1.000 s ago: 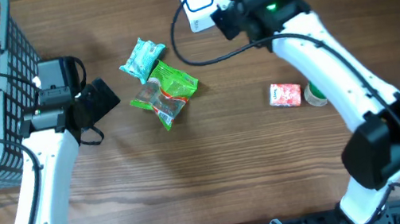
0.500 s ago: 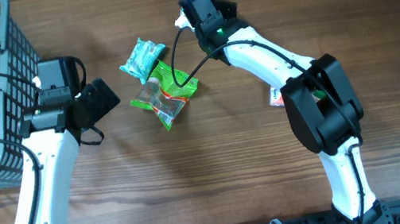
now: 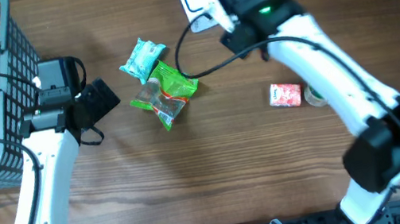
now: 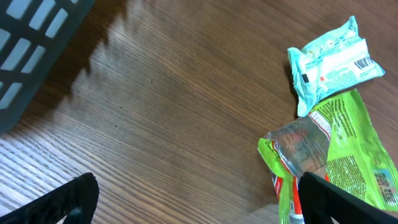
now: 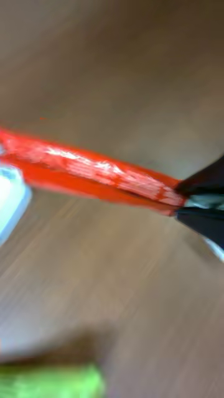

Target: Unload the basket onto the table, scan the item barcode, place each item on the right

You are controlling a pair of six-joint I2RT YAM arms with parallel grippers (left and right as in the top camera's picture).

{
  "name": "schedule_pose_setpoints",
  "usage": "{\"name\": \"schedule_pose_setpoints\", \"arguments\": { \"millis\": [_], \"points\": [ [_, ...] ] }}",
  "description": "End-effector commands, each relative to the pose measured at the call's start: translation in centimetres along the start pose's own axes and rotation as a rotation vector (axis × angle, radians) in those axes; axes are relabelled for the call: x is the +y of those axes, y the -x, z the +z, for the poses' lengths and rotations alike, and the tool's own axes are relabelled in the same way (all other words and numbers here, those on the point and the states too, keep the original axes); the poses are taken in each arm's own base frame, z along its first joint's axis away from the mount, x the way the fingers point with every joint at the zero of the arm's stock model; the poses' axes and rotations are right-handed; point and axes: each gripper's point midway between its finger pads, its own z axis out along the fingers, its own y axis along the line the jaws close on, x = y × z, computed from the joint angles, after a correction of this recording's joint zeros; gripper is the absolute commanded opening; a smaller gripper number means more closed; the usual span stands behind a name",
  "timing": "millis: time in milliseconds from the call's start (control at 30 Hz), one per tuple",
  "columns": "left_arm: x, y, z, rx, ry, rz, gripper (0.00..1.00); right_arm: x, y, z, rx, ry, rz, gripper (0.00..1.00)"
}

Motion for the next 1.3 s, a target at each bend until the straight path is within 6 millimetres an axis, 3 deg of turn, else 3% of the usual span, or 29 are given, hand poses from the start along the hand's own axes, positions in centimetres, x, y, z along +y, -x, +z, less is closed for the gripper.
{"name": "schedule_pose_setpoints", "arguments": {
  "millis": [0,200,233,267,300,333,367,467,600,667,700,900,1100,1133,1167,1200,1267],
  "points": [
    [0.2,0.2,-0.1,-0.010,0.011,-0.015,1.00,3.4,-5.3,1.9,0.205,0.248,0.317,0.04],
    [0.2,0.2,-0.1,-0.010,0.011,-0.015,1.00,4.8,-12.0,7.6,0.356,0.226,0.364,0.04],
    [0.2,0.2,-0.1,-0.010,0.011,-0.015,1.00,4.7,-12.5,8.1,0.367,0.203,0.367,0.08],
    [0.2,0.2,-0.1,-0.010,0.011,-0.015,1.00,4.5,-12.9,8.5,0.372,0.180,0.376,0.23],
    [0.2,0.2,-0.1,-0.010,0.011,-0.015,1.00,4.3,-13.1,8.8,0.371,0.165,0.375,0.59],
    [0.2,0.2,-0.1,-0.010,0.011,-0.015,1.00,4.3,-13.1,8.8,0.368,0.164,0.375,0.63],
    [0.2,0.2,-0.1,-0.010,0.011,-0.015,1.00,4.2,-12.8,8.8,0.357,0.163,0.375,0.70],
    [0.2,0.2,-0.1,-0.010,0.011,-0.015,1.00,4.1,-10.6,8.0,0.289,0.196,0.386,0.72],
    [0.2,0.2,-0.1,-0.010,0.011,-0.015,1.00,8.1,-4.8,6.0,0.096,0.519,0.420,0.75],
    [0.2,0.2,-0.1,-0.010,0.011,-0.015,1.00,9.2,-2.8,5.4,0.036,0.623,0.487,1.00],
    [0.2,0.2,-0.1,-0.010,0.011,-0.015,1.00,9.2,-2.2,5.4,0.035,0.635,0.562,1.00],
    [0.2,0.2,-0.1,-0.010,0.011,-0.015,1.00,8.8,-1.3,5.5,0.023,0.635,0.654,1.00],
    [-2.7,3.2,-0.4,-0.121,-0.123,-0.030,1.00,8.9,-1.5,5.5,0.031,0.635,0.655,1.00],
    [-3.7,2.9,-0.6,-0.101,-0.180,-0.013,0.83,8.9,-1.5,5.5,0.030,0.635,0.655,1.00],
    [-4.8,2.4,-0.6,-0.067,-0.244,-0.023,0.19,8.9,-1.5,5.5,0.030,0.635,0.655,1.00],
    [-5.8,1.7,-0.5,-0.026,-0.294,-0.017,0.04,8.9,-1.5,5.5,0.030,0.635,0.655,1.00],
    [-7.9,-0.3,0.5,0.058,-0.348,0.023,0.04,8.9,-1.4,5.5,0.027,0.635,0.655,1.00]
  ]
}}
